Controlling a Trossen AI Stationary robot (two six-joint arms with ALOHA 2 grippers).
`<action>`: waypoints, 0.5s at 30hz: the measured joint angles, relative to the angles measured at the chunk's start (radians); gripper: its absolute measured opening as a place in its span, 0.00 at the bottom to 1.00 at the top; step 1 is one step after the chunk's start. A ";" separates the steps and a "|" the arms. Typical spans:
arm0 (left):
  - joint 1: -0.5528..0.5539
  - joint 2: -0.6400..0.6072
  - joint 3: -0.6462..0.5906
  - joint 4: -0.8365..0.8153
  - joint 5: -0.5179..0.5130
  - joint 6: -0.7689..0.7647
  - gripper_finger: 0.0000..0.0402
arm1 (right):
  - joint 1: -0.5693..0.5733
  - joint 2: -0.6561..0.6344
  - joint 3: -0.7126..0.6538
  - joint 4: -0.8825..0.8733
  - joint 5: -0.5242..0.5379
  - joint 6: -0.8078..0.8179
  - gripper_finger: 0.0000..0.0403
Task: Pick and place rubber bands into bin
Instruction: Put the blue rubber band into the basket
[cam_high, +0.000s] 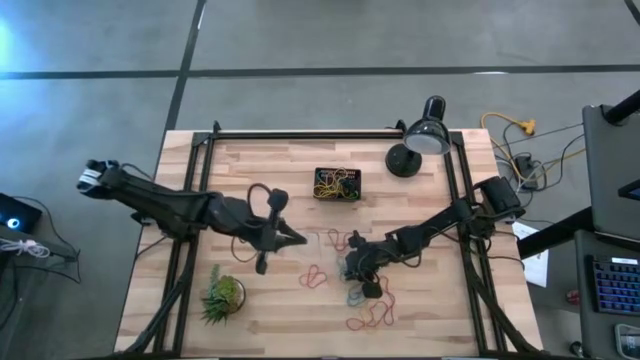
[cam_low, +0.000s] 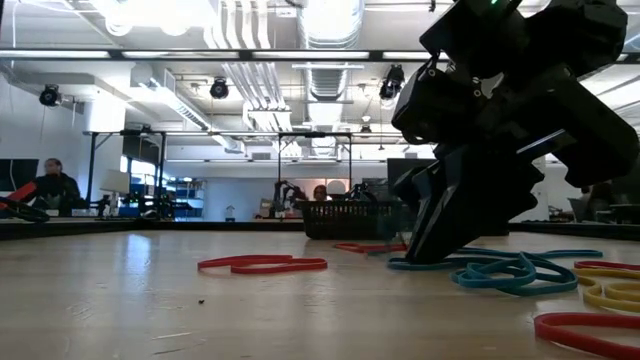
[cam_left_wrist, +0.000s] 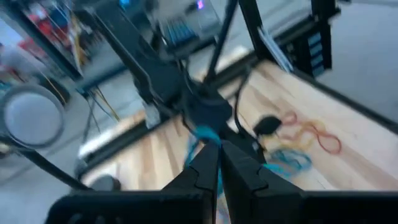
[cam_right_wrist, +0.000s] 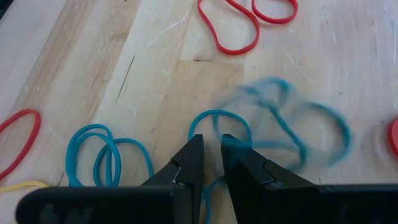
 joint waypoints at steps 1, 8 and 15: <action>0.000 -0.009 -0.008 0.015 0.000 0.004 0.00 | 0.000 0.000 0.000 0.000 0.001 0.000 0.14; 0.009 0.001 -0.048 0.067 -0.025 0.020 0.00 | 0.000 0.000 -0.001 0.002 0.001 0.000 0.14; 0.077 0.093 -0.123 0.232 -0.135 0.095 0.00 | 0.000 0.000 -0.001 0.004 0.001 0.000 0.14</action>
